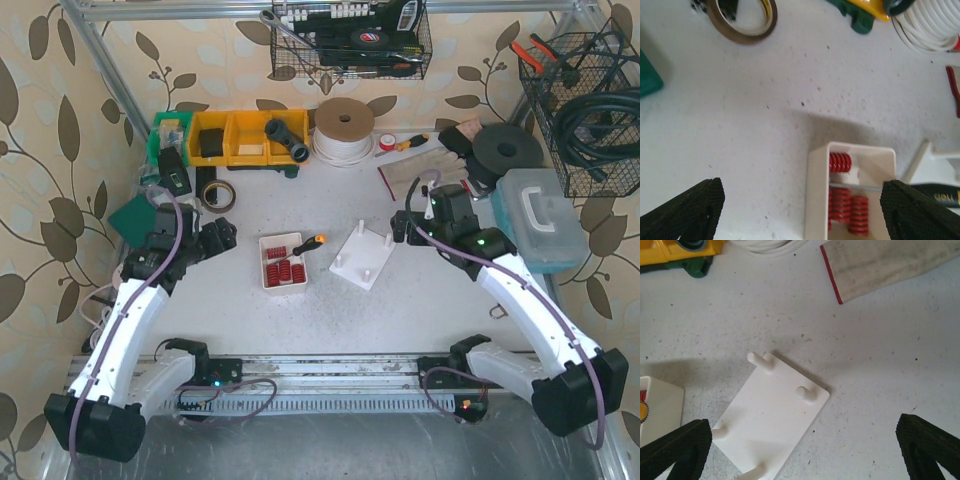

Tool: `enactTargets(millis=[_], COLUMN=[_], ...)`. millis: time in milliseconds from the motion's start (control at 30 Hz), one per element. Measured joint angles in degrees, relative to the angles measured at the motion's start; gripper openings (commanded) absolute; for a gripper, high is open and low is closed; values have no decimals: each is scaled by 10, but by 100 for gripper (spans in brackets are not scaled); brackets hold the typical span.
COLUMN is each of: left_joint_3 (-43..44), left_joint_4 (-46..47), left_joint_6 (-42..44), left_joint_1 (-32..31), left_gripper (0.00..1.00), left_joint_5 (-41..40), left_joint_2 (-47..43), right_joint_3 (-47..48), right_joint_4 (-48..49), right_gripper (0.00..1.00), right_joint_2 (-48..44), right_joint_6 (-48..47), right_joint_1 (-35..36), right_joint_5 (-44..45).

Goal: Install the large spring

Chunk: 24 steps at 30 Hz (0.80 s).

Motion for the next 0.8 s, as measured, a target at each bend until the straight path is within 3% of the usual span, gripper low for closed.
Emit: enactTargets(millis=[133,333,500,667,800], left_joint_3=[-44,-123,-141,-149,-158], left_joint_4=[18,86,120,145,156], left_joint_6=[-38,-95,-117,-125,-126], left_joint_1=[-17,-43,-46,-46,-46], left_gripper=[88,88,87,88,88], left_joint_5=[38,62,62,62,64], left_joint_2=[-30,-63,-70,-70,-70], right_joint_3=[-37,-133,-174,-177,-175], right_joint_4=[31,154,253,335,379], right_gripper=[100,99,98,97,96], right_joint_2=[-49,-94,-74,-32,7], right_joint_6=[48,169,261,319,336], right_joint_1=[-11,-29,73,200,261], right_joint_5=[-10,-101,-102,-20,30])
